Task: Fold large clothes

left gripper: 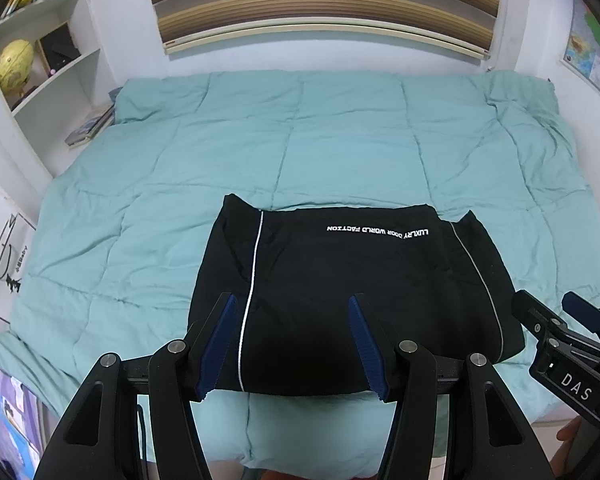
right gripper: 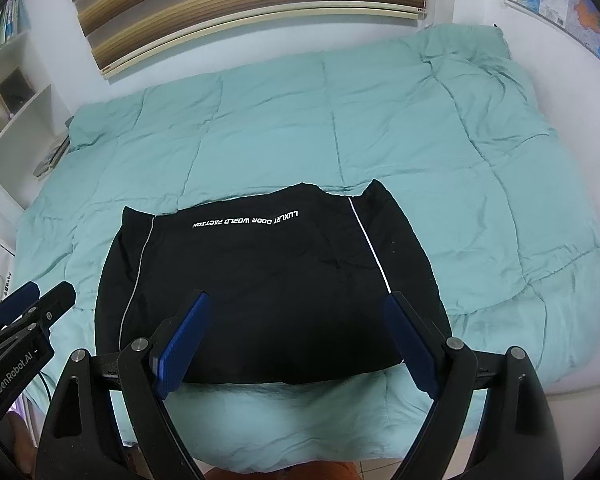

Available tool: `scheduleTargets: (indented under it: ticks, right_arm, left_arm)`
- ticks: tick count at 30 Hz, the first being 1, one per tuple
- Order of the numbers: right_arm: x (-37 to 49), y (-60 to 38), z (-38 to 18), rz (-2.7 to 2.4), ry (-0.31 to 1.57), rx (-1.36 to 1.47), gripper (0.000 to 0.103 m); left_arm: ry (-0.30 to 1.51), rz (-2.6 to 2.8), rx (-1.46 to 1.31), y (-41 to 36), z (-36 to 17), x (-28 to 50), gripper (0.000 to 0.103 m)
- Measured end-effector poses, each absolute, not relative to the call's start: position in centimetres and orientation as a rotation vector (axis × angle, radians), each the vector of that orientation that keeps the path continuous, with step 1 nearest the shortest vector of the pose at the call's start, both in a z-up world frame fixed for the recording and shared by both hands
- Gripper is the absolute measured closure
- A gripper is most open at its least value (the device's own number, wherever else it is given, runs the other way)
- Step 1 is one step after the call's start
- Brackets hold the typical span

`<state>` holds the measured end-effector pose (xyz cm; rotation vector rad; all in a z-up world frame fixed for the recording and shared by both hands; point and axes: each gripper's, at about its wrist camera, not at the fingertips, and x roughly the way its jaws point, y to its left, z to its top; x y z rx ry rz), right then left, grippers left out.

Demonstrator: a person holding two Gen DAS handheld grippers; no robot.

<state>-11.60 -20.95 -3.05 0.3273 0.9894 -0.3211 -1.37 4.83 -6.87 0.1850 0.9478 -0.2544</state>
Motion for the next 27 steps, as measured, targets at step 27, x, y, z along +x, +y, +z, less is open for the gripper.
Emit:
scheduleTargets:
  ticks: [27]
  right_arm:
    - [-10.66,-20.59,-4.02,-0.299,1.014,0.356,0.013]
  left_arm:
    - [0.952,-0.252,0.194,5.00,-7.29,-0.81,0.044]
